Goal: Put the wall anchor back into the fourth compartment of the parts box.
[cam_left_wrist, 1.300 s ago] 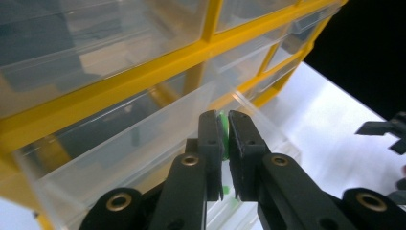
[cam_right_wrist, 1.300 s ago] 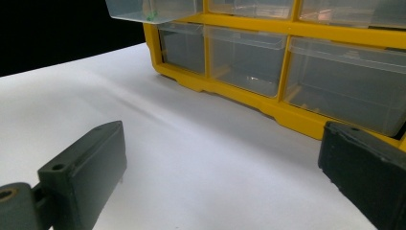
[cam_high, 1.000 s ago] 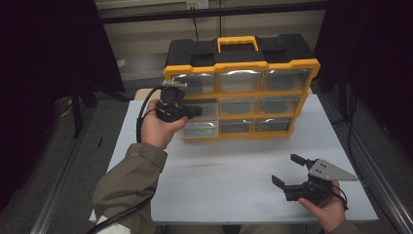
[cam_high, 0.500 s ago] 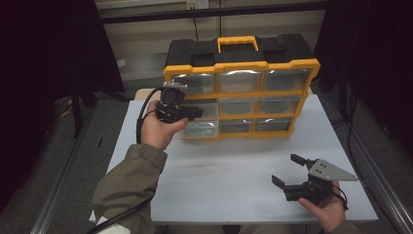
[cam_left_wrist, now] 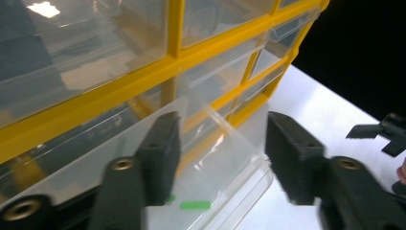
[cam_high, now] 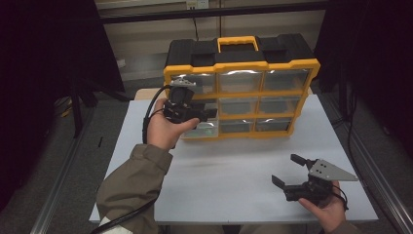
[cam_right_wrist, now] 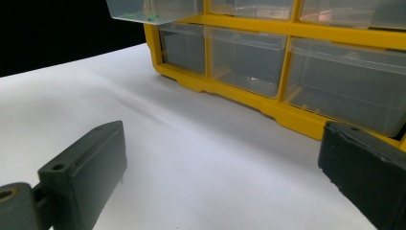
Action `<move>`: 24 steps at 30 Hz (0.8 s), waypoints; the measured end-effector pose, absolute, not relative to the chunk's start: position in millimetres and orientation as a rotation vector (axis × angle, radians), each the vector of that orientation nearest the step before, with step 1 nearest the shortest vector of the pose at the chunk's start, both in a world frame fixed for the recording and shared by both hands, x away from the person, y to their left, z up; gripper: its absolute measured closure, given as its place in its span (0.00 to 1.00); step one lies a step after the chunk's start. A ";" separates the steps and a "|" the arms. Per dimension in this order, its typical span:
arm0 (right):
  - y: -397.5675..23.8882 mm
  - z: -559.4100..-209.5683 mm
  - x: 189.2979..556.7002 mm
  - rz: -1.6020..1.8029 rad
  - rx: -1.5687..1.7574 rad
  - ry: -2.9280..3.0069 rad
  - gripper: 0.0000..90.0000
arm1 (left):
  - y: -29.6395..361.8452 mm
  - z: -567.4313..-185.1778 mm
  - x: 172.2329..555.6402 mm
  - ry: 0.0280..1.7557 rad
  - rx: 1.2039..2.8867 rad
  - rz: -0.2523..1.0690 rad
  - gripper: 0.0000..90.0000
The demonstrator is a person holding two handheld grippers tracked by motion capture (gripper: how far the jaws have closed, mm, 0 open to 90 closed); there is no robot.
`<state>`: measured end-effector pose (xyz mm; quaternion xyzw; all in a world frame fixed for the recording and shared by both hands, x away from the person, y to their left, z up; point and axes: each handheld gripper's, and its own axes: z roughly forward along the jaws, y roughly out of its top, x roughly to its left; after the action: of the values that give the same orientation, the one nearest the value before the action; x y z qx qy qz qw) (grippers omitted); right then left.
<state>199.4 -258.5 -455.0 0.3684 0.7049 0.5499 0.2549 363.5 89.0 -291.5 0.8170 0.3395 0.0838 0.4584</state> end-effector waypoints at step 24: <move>-258.6 -455.3 199.8 1.492 1.000 1.920 0.03 | 48.8 -294.5 352.5 0.705 1.996 0.180 0.19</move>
<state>199.8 -258.6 -455.3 0.3679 0.7064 0.5491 0.2533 352.5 48.8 -294.5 0.8208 0.2897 0.0742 0.4868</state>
